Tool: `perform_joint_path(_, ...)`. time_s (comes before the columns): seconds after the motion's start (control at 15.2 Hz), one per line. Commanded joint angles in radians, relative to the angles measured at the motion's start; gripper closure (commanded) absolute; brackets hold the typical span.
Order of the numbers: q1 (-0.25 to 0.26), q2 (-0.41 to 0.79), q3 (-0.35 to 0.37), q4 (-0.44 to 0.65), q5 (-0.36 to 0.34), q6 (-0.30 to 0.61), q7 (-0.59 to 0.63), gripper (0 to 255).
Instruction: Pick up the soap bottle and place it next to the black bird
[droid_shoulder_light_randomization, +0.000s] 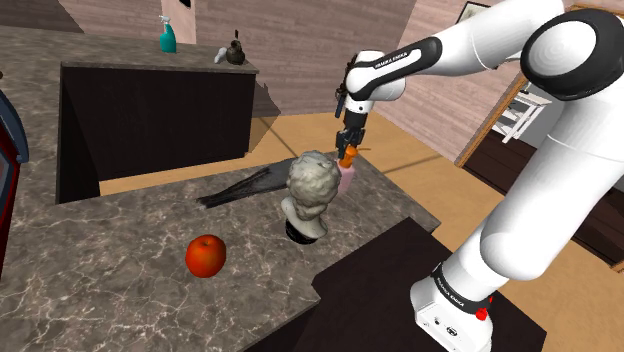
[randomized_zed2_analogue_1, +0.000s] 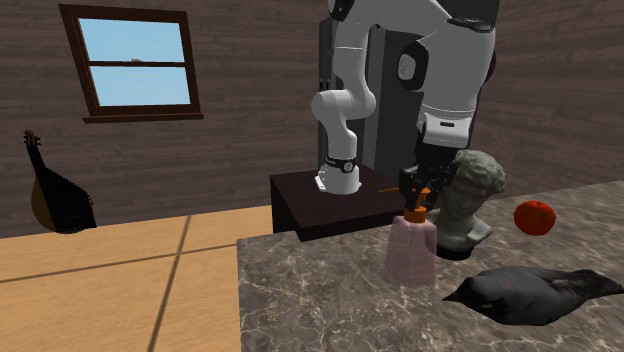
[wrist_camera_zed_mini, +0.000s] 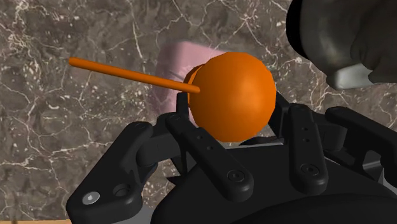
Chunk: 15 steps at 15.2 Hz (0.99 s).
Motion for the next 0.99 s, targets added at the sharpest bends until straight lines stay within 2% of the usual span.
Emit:
perform_joint_path(0.0, -0.001, 0.016, 0.001, -0.011, 0.005, 0.027, -0.004, 255)
perform_joint_path(0.2, -0.002, 0.036, 0.002, -0.022, 0.011, 0.058, -0.009, 255)
perform_joint_path(0.66, -0.002, 0.037, 0.002, -0.021, 0.011, 0.058, -0.009, 255)
perform_joint_path(0.73, -0.002, 0.037, 0.002, -0.021, 0.011, 0.058, -0.009, 0)
perform_joint_path(0.92, -0.002, 0.037, 0.002, -0.021, 0.011, 0.058, -0.009, 0)
